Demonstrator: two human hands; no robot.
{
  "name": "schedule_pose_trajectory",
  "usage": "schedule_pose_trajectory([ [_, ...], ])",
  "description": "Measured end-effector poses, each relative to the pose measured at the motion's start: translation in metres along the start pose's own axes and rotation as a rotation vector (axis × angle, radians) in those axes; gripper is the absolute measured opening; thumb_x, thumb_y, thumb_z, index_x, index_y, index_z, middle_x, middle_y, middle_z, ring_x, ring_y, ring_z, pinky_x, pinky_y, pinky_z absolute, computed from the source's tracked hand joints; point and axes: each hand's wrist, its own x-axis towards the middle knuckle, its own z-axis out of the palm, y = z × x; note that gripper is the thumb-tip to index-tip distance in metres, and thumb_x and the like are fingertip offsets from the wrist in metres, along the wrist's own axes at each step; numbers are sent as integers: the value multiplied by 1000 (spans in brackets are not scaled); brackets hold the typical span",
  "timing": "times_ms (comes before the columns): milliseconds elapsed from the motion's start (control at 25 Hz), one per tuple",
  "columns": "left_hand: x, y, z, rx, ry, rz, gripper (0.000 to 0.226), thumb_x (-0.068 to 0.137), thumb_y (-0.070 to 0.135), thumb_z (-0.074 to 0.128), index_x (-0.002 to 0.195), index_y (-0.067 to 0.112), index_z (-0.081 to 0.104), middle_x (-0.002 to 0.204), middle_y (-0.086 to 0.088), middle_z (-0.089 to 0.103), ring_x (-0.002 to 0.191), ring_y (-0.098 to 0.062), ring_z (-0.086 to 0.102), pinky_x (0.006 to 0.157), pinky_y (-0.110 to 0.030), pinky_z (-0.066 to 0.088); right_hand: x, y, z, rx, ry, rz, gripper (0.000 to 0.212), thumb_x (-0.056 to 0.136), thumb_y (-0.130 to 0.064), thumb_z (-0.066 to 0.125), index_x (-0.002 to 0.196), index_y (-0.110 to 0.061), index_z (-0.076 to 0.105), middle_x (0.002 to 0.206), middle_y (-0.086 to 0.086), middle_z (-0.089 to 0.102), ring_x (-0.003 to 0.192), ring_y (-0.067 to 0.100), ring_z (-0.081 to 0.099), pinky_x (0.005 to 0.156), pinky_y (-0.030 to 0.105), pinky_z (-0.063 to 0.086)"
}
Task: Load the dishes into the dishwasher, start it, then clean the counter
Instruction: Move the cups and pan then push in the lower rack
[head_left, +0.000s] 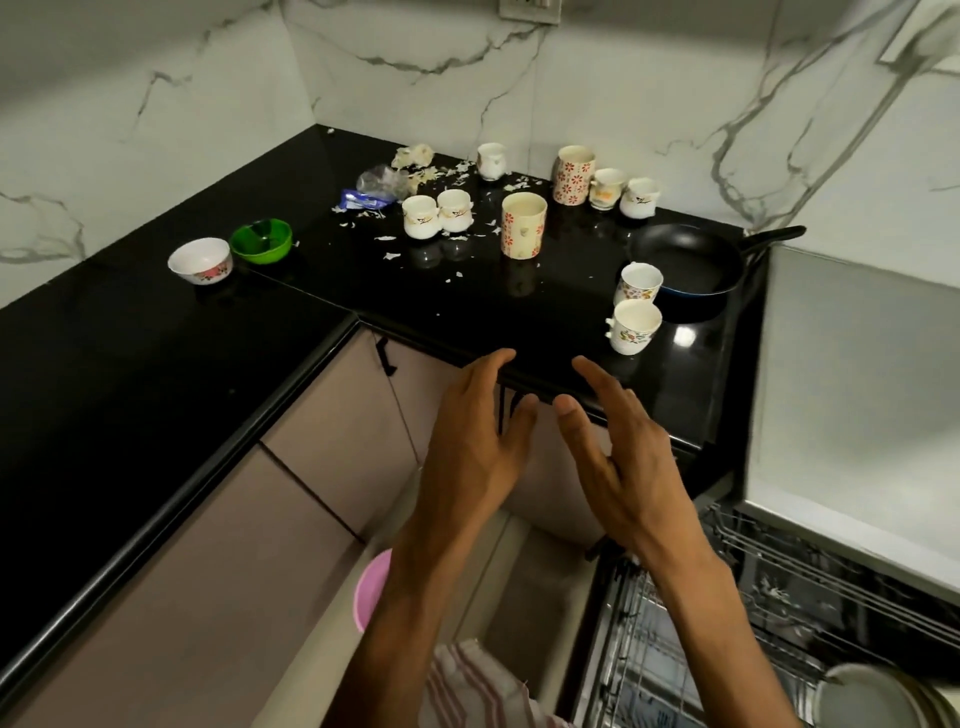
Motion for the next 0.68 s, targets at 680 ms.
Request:
schedule_pose_trajectory([
  [680,195,13,82,-71,-201,172,49,93,33,58,139,24,44,143,5,46,132,-8,40,102,-18,32,148,67,-31,-58,220,147,57,95,-59,37,142,-26,44,95,-35,54,101,-12,52,104,52,41],
])
